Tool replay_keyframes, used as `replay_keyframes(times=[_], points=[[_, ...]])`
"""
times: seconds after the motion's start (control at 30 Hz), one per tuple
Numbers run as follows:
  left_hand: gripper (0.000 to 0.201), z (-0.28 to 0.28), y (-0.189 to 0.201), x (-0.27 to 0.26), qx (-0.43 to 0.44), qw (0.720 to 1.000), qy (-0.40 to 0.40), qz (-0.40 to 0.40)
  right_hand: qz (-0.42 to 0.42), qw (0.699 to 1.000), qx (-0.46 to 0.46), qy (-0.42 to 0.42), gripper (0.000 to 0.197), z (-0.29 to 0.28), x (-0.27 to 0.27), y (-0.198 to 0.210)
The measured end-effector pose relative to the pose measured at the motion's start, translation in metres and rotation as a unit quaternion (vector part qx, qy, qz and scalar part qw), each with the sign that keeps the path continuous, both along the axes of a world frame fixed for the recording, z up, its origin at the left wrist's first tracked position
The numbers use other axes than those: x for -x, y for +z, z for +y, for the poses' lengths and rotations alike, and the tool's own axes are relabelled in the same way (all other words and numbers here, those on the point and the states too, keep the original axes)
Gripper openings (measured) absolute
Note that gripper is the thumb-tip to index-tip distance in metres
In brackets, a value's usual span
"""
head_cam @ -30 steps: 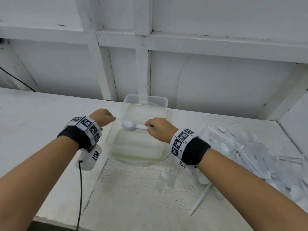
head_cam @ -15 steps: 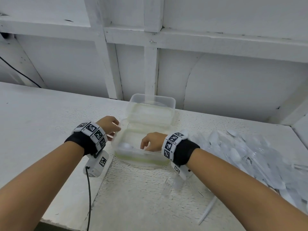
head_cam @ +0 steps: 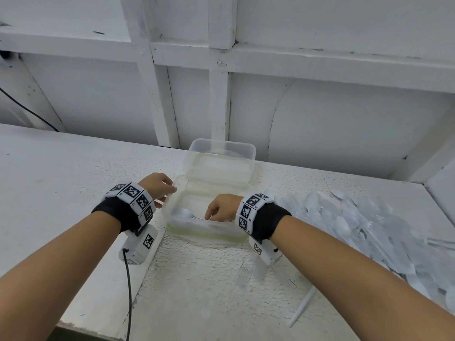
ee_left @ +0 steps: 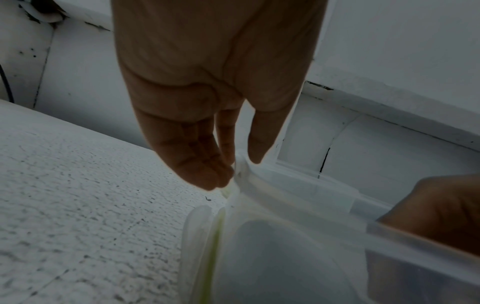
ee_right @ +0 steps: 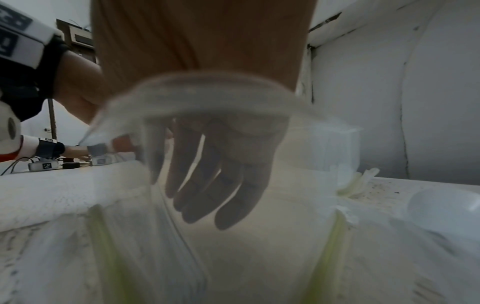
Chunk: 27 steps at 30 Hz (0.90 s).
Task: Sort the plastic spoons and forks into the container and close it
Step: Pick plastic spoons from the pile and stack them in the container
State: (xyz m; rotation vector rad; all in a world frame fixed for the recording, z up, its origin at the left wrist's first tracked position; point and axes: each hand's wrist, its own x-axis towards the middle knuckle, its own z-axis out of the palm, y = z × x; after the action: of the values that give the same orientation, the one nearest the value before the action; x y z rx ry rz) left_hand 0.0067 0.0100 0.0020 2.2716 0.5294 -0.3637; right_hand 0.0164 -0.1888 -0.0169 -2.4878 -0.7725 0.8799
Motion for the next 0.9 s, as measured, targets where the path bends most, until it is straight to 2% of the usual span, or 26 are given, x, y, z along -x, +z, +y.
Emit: replay_keyframes(times=[0.13,0.27,0.37,0.5,0.67,0.9], points=[[0.031,-0.001,0.003,0.002,-0.065,0.997,-0.023,-0.024,-0.048,0.998,-0.025,-0.017,0.032,-0.01,0.003,0.008],[0.031,-0.017,0.014,0.005,-0.124,0.985,-0.045,-0.111,-0.094,0.991,-0.086,-0.049,0.029,-0.038,0.004,0.03],[0.025,-0.049,0.028,0.01,-0.114,0.974,-0.088,-0.175,-0.111,0.977,-0.141,-0.115,0.025,-0.076,0.003,0.051],[0.021,-0.107,0.042,0.012,-0.094,0.957,-0.179,-0.206,-0.119,0.955,-0.171,-0.212,0.023,-0.134,0.004,0.062],[0.026,-0.178,0.034,-0.004,-0.112,0.943,-0.272,-0.157,-0.125,0.94,-0.152,-0.28,0.018,-0.195,0.018,0.052],[0.033,-0.244,0.011,-0.046,-0.23,0.907,-0.348,-0.047,-0.133,0.941,-0.117,-0.29,0.022,-0.227,0.041,0.04]])
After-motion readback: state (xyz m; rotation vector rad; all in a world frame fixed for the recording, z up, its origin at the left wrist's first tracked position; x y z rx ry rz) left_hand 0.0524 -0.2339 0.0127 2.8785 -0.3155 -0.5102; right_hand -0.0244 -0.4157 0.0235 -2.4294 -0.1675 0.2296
